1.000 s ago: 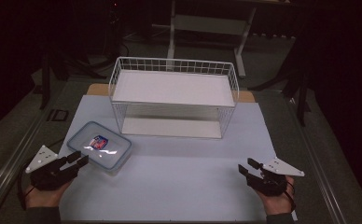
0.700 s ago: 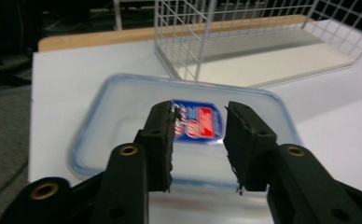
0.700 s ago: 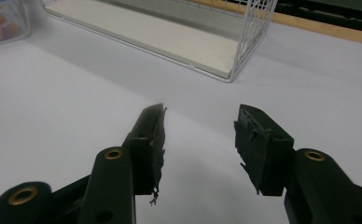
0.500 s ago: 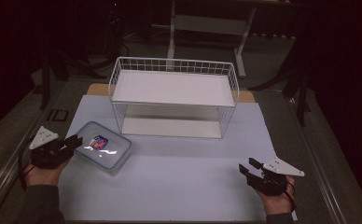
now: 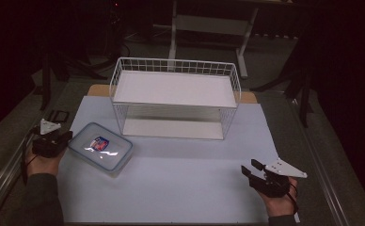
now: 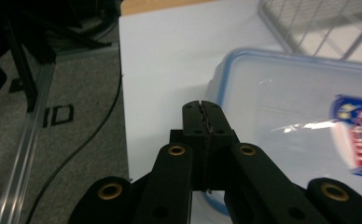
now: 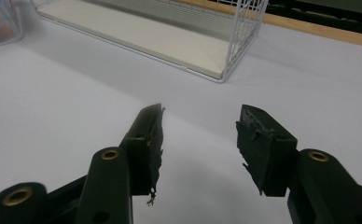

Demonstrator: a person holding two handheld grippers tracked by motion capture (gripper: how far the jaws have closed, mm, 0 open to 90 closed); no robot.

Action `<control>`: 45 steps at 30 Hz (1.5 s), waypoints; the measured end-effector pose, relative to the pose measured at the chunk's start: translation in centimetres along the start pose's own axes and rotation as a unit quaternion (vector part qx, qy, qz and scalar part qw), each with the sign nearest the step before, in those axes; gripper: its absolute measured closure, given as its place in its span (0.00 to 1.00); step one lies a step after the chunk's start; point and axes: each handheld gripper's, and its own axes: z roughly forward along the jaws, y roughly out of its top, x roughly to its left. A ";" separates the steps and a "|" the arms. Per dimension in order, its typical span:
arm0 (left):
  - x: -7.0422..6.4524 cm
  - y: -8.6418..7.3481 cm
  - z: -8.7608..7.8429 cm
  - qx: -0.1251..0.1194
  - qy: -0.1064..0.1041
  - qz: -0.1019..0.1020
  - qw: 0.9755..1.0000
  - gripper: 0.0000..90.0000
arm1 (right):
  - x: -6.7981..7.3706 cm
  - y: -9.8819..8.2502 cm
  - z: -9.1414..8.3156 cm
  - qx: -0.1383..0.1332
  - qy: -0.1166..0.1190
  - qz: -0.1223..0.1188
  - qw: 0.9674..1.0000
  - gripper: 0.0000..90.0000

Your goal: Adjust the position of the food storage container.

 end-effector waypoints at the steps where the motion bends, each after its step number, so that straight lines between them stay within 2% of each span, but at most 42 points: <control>1: 0.2 -0.1 0.4 0.007 0.002 0.001 1.000 1.00 | 0.0 0.0 0.0 0.000 0.000 0.001 1.000 0.55; 7: 0.7 -0.2 1.4 0.023 0.006 -0.004 1.000 1.00 | -0.1 0.0 0.0 0.000 0.000 0.002 1.000 0.55; 10: 0.8 -0.3 1.5 0.021 0.005 -0.008 1.000 1.00 | -0.1 0.0 0.0 0.000 0.001 0.003 1.000 0.55; 15: 0.5 -0.1 1.8 0.018 0.010 0.004 1.000 1.00 | 0.0 0.0 0.0 0.001 0.001 0.002 1.000 0.55; 18: 0.4 0.0 2.0 0.019 0.015 0.002 1.000 1.00 | 0.0 0.0 0.0 0.000 0.001 0.002 1.000 0.55; 21: 0.3 0.0 2.0 0.018 0.012 0.001 1.000 1.00 | -0.1 0.0 0.0 -0.001 0.000 0.002 1.000 0.55; 23: -0.2 -0.1 1.8 0.019 0.005 0.013 1.000 1.00 | -0.2 0.0 0.0 -0.001 0.001 0.005 1.000 0.55; 26: -0.6 -0.2 1.7 0.016 0.003 0.017 1.000 1.00 | -0.2 0.0 0.0 -0.001 0.001 0.005 1.000 0.55; 30: -1.4 -0.5 1.1 0.017 -0.008 0.020 1.000 1.00 | -0.1 0.0 -0.1 -0.002 0.001 0.004 1.000 0.56; 33: -2.9 -1.1 0.4 0.012 -0.026 0.023 0.999 1.00 | -0.1 0.0 -0.1 -0.002 0.002 0.005 1.000 0.55; 34: -2.9 -1.1 0.4 0.012 -0.026 0.023 0.999 1.00 | -0.1 0.0 -0.1 -0.002 0.002 0.005 1.000 0.55; 35: -3.8 -1.4 -0.1 0.008 -0.038 0.016 0.999 1.00 | -0.1 0.0 -0.1 -0.002 0.002 0.005 1.000 0.56; 36: -3.8 -1.4 -0.1 0.008 -0.038 0.016 0.999 1.00 | -0.1 0.0 -0.1 -0.002 0.002 0.005 1.000 0.56; 37: -4.6 -1.9 -0.6 0.003 -0.052 0.006 0.999 1.00 | -0.1 0.0 -0.1 -0.002 0.002 0.005 1.000 0.56; 39: -5.0 -2.1 -0.8 0.001 -0.059 0.002 0.998 1.00 | -0.1 0.0 -0.1 -0.002 0.002 0.006 1.000 0.56; 41: -6.1 -2.4 -1.2 0.002 -0.077 -0.005 0.997 1.00 | -0.1 0.0 -0.1 -0.002 0.003 0.006 1.000 0.56; 42: -6.9 -2.5 -1.4 0.008 -0.095 -0.006 0.995 1.00 | 0.0 0.0 0.0 -0.002 0.005 0.005 1.000 0.56; 43: -7.4 -2.5 -1.5 0.016 -0.106 -0.002 0.994 1.00 | 0.0 0.0 0.0 -0.002 0.005 0.004 1.000 0.56; 44: -7.4 -2.5 -1.5 0.016 -0.106 -0.002 0.994 1.00 | 0.0 0.0 0.0 -0.002 0.005 0.004 1.000 0.56; 45: -8.7 -2.7 -1.5 0.027 -0.118 0.014 0.993 1.00 | 0.1 0.1 0.0 -0.003 0.006 0.003 1.000 0.56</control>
